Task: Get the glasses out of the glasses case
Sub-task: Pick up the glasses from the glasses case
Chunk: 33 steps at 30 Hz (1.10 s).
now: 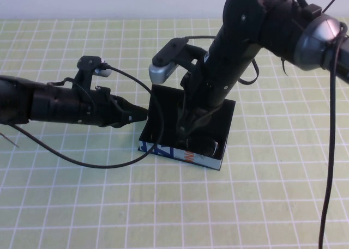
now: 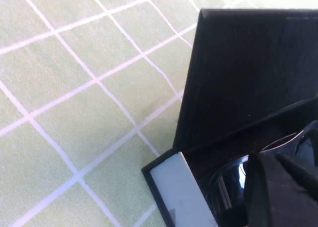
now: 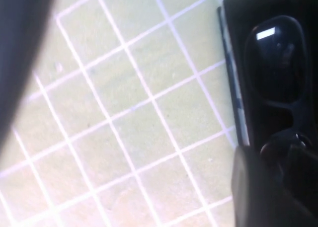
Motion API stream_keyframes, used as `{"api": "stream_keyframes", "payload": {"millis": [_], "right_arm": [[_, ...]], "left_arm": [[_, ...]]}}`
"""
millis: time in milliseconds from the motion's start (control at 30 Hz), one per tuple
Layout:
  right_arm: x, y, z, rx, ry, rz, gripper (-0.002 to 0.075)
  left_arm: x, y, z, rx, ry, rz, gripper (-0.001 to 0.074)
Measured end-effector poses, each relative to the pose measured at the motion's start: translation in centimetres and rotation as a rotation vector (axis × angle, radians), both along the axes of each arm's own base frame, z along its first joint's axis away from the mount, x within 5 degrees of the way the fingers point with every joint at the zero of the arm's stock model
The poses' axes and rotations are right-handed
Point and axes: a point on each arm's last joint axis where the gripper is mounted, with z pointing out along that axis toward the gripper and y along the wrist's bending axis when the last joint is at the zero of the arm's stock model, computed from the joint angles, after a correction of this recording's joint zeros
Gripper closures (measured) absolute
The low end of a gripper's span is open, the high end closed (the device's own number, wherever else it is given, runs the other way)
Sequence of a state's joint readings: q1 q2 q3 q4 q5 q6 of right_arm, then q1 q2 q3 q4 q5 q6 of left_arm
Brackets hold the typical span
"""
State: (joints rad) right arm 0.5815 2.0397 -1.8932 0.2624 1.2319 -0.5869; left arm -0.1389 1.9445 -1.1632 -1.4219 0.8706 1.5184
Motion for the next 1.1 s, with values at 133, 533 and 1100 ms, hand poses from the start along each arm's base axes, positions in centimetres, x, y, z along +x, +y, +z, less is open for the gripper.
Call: {"api": "stream_keyframes", "payload": {"millis": [133, 533, 1100], "right_arm": [[0.4, 0.2, -1.5, -0.024, -0.009, 0.087, 0.0521], [2.1, 0.8, -5.5, -0.083, -0.064, 0.172, 0.0402], [3.3, 1.2, -7.0, -0.08, -0.132, 0.146, 0.0401]], "left_arm": [[0.0, 0.0, 0.0, 0.0, 0.0, 0.0, 0.0739], [0.0, 0.0, 0.0, 0.0, 0.0, 0.0, 0.0739], [0.0, 0.0, 0.0, 0.0, 0.0, 0.0, 0.0739]]}}
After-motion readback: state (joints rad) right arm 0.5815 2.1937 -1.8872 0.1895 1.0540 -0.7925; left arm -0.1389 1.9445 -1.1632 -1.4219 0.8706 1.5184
